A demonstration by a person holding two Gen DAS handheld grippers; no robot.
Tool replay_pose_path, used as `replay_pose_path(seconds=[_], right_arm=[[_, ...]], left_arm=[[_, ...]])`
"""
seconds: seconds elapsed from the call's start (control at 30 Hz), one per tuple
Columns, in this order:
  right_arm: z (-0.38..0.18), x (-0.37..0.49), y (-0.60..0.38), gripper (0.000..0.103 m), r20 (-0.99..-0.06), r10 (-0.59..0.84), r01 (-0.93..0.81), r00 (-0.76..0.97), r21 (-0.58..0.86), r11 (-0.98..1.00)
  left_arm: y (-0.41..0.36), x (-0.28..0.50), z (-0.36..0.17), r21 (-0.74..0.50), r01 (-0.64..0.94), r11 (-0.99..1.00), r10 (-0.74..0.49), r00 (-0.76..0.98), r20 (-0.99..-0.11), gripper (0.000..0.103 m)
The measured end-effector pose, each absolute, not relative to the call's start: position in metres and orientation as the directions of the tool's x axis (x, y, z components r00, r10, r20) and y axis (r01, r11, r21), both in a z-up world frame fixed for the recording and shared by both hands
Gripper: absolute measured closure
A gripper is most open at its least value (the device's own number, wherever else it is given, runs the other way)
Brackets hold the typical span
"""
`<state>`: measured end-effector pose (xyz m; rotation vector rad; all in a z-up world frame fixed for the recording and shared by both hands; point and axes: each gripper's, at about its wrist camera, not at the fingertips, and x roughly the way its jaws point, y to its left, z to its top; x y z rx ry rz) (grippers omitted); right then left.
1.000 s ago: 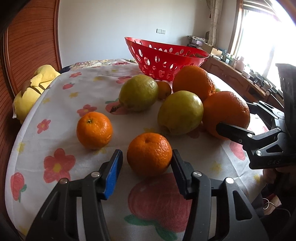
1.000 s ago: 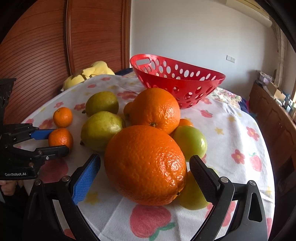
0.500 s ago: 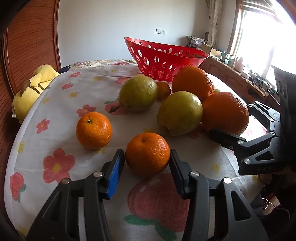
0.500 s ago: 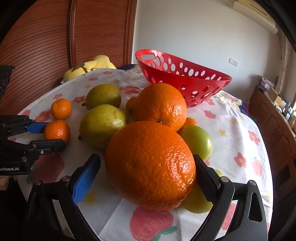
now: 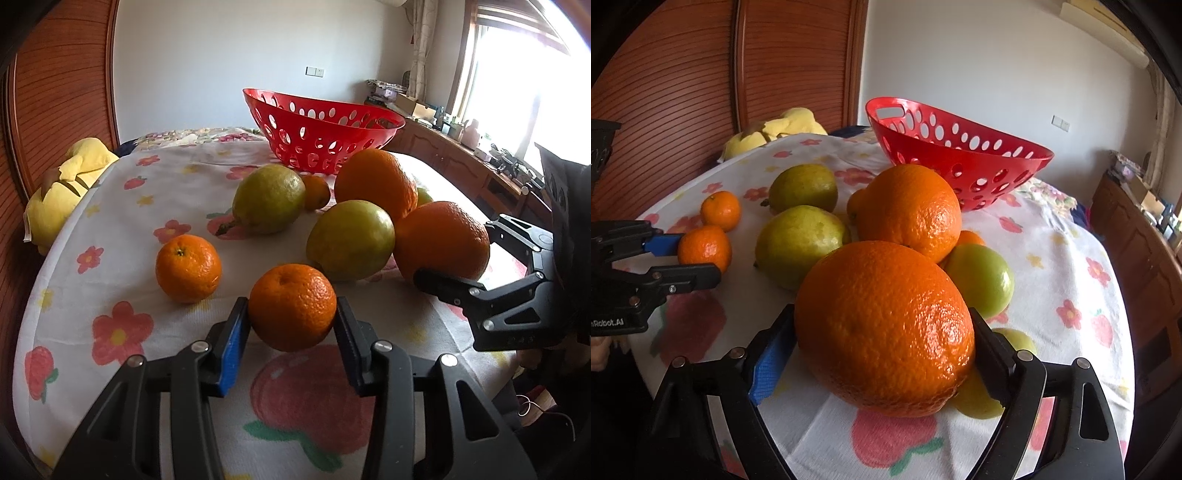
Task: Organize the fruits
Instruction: 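Close the left tool on the tangerine while the right tool closes on the large orange, then lift the tangerine with the left tool while the right tool carries the orange over the red basket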
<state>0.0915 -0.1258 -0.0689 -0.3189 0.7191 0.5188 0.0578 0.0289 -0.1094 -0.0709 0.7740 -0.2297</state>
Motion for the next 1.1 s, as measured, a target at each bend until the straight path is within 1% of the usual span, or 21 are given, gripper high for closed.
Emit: replay_pose_path(seconds=[0.33, 0.53, 1.1], right_arm=[[-0.066, 0.083, -0.132, 0.015, -0.701, 0.37, -0.557, 0.61, -0.046, 0.829], [-0.064, 0.079, -0.134, 0.015, -0.697, 0.367, -0.549, 0.616, -0.045, 0.835], [-0.028, 0.078, -0.151, 0.015, -0.641, 0.401, -0.533, 0.655, -0.016, 0.846]], left_arm=[[0.025, 0.056, -0.111, -0.148, 0.188, 0.971, -0.237, 0.685, -0.689, 0.059], [0.024, 0.053, -0.109, -0.147, 0.193, 0.97, -0.241, 0.687, -0.685, 0.059], [0.021, 0.042, -0.072, -0.147, 0.225, 0.963, -0.267, 0.739, -0.618, 0.059]])
